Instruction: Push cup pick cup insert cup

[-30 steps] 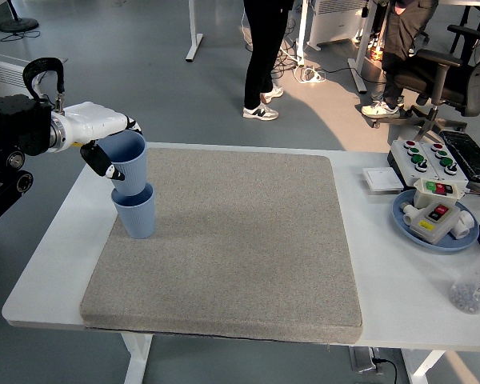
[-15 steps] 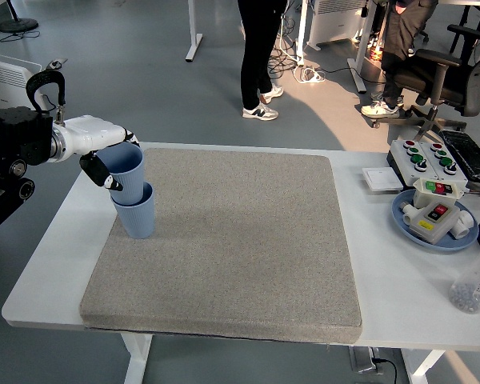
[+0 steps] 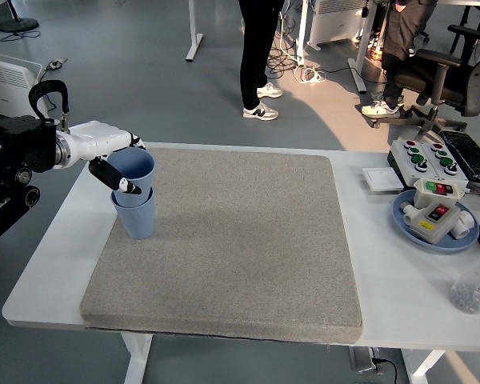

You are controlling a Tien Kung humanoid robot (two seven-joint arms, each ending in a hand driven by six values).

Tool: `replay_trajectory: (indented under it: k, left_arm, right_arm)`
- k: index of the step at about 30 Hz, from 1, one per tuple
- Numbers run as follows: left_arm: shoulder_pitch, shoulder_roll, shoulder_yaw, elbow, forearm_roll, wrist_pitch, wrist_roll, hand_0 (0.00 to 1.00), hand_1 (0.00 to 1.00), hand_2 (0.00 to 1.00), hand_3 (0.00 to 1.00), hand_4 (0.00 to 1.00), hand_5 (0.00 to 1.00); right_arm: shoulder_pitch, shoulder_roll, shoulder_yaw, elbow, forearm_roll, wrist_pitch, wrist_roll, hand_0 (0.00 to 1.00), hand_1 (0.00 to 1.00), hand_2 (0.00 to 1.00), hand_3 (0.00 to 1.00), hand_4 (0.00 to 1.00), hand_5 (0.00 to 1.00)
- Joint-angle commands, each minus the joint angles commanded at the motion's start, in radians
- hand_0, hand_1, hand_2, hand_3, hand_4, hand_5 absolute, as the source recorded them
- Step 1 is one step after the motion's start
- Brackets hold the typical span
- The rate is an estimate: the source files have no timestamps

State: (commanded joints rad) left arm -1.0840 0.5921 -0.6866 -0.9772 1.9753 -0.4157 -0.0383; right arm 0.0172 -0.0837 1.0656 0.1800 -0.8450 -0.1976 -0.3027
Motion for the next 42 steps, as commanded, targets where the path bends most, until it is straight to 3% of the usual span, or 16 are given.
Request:
replay_trajectory:
  k: [2,3,8,9,19,20,21,26,27,28,32,33,36,38,39,42]
  left_arm:
    - [0.002,-0.002,0.001,0.008,0.0,0.013,-0.002,0.729,0.837,0.966,0.998,0.998,0.577]
    - [0.003,-0.003,0.002,0.012,-0.002,0.017,-0.002,0.843,0.912,0.998,0.998,0.998,0.591]
    - [0.009,-0.005,0.001,0.025,-0.01,0.026,0.0,0.843,0.912,0.998,0.998,0.998,0.591]
    - [0.009,-0.005,0.001,0.026,-0.011,0.027,0.001,0.915,0.965,0.998,0.998,0.998,0.608]
    - [0.015,0.0,-0.015,0.027,-0.036,0.055,0.008,0.946,0.986,0.998,0.998,0.998,0.62]
    - [0.016,0.001,-0.019,0.025,-0.063,0.075,0.019,0.946,0.986,0.998,0.998,0.998,0.62]
    - [0.018,0.001,-0.022,0.024,-0.08,0.086,0.028,0.947,0.97,0.998,0.998,0.994,0.88]
    - [0.038,0.005,-0.06,0.01,-0.21,0.149,0.054,0.947,0.97,0.998,0.998,0.994,0.88]
    - [0.047,0.005,-0.072,0.003,-0.221,0.166,0.053,0.893,0.906,0.973,0.935,0.857,0.979]
    - [0.055,0.005,-0.087,-0.003,-0.231,0.187,0.051,0.893,0.906,0.973,0.935,0.857,0.979]
    - [0.129,-0.01,-0.193,-0.06,-0.274,0.241,0.078,0.893,0.906,0.973,0.935,0.857,0.979]
    - [0.159,-0.016,-0.227,-0.082,-0.275,0.243,0.084,0.735,0.739,0.716,0.698,0.704,0.911]
    - [0.238,-0.041,-0.331,-0.137,-0.273,0.267,0.098,0.735,0.739,0.716,0.698,0.704,0.911]
    - [0.32,-0.062,-0.414,-0.193,-0.293,0.311,0.102,0.735,0.739,0.716,0.698,0.704,0.911]
    - [0.359,-0.076,-0.458,-0.221,-0.317,0.338,0.103,0.682,0.681,0.651,0.629,0.648,0.877]
    - [0.478,-0.112,-0.581,-0.299,-0.381,0.419,0.097,0.682,0.681,0.651,0.629,0.648,0.877]
  right_arm:
    - [-0.001,0.0,0.002,0.0,-0.006,0.0,-0.001,0.528,0.547,0.594,0.641,0.211,0.798]
    - [-0.001,0.0,0.002,0.0,-0.006,0.0,-0.001,0.528,0.547,0.594,0.642,0.211,0.798]
    - [-0.003,0.0,0.0,0.0,-0.006,0.0,-0.001,0.528,0.547,0.594,0.642,0.211,0.798]
    - [-0.003,0.0,0.0,0.0,-0.006,0.0,-0.001,0.528,0.547,0.594,0.641,0.211,0.799]
    - [0.002,-0.001,-0.001,0.0,-0.006,0.002,0.003,0.528,0.547,0.594,0.642,0.211,0.8]
    - [0.003,-0.001,-0.002,0.0,-0.004,0.002,0.003,0.528,0.547,0.594,0.642,0.211,0.8]
    - [0.004,-0.001,-0.003,0.0,-0.004,0.002,0.003,0.528,0.547,0.593,0.642,0.21,0.8]
    - [0.004,-0.001,0.0,0.0,-0.005,0.002,0.002,0.528,0.547,0.593,0.642,0.21,0.8]
    - [0.004,-0.001,0.001,0.0,-0.007,0.002,0.002,0.528,0.547,0.593,0.642,0.21,0.801]
    - [0.004,-0.001,0.002,0.0,-0.008,0.002,0.002,0.528,0.547,0.593,0.642,0.21,0.801]
    - [0.005,0.0,0.011,0.0,-0.017,0.002,0.002,0.528,0.547,0.593,0.642,0.21,0.801]
    - [0.005,0.0,0.015,0.0,-0.02,0.002,0.002,0.528,0.547,0.593,0.642,0.211,0.801]
    - [0.008,0.001,0.025,0.0,-0.028,0.001,0.003,0.528,0.547,0.593,0.642,0.211,0.801]
    - [0.008,0.003,0.037,0.0,-0.037,-0.002,0.004,0.528,0.547,0.593,0.642,0.211,0.801]
    - [0.008,0.003,0.045,0.0,-0.042,-0.003,0.005,0.528,0.547,0.594,0.641,0.21,0.801]
    - [0.01,0.003,0.063,0.0,-0.058,-0.003,0.008,0.528,0.547,0.594,0.641,0.21,0.801]
